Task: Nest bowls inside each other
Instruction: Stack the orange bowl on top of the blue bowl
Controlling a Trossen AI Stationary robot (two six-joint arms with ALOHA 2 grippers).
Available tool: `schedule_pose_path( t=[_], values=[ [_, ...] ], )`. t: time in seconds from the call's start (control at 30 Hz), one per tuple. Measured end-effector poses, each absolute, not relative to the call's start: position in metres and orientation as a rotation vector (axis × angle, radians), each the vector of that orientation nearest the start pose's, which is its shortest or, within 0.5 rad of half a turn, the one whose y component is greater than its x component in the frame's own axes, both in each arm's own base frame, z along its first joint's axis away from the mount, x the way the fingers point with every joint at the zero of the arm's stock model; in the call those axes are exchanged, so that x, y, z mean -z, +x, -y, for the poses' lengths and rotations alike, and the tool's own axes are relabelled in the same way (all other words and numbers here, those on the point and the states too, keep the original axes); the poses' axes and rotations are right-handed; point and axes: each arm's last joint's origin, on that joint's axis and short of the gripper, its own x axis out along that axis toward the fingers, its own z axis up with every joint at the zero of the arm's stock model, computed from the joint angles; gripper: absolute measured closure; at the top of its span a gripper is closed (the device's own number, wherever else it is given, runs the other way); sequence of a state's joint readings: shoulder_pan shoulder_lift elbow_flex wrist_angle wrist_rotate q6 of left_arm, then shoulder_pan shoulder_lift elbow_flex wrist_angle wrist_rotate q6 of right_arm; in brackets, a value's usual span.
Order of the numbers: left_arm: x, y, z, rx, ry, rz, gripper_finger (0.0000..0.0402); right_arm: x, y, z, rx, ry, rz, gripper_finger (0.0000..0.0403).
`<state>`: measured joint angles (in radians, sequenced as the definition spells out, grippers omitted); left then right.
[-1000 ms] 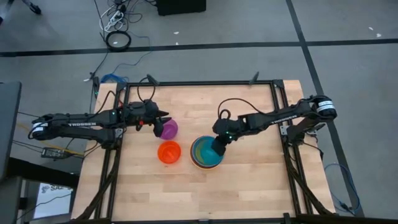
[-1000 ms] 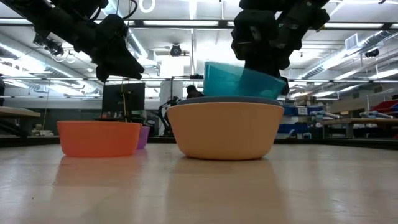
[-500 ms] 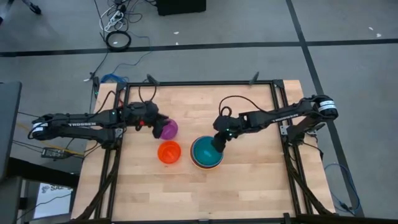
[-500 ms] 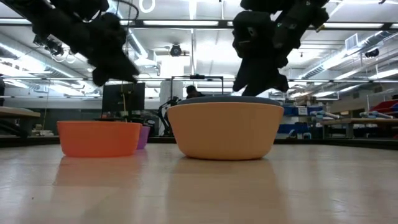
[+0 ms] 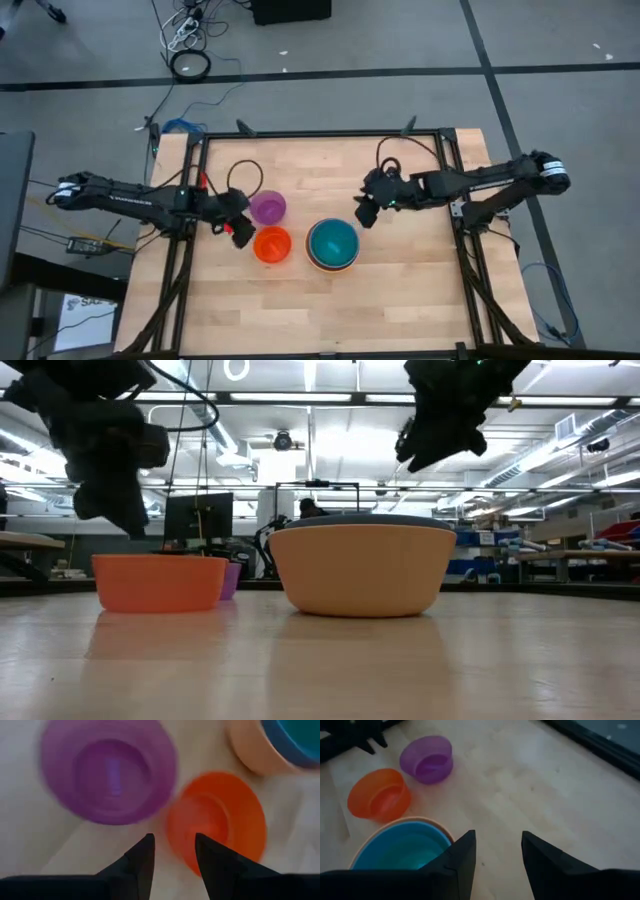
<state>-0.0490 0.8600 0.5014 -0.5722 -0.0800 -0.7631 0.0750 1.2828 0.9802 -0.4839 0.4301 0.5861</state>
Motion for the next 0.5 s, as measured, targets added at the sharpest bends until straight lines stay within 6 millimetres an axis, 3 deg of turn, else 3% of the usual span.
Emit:
schedule_pose_path(
  t=[0.23, 0.5],
  values=[
    [-0.192, 0.161, 0.009, -0.495, -0.889, -0.843, 0.0252, -0.277, 0.260, -0.007, 0.556, 0.334, -0.630, 0.0257],
    [-0.176, 0.170, 0.018, -0.527, -0.888, -0.958, 0.0252, -0.276, 0.261, -0.007, 0.558, 0.332, -0.638, 0.0257]
  ],
)
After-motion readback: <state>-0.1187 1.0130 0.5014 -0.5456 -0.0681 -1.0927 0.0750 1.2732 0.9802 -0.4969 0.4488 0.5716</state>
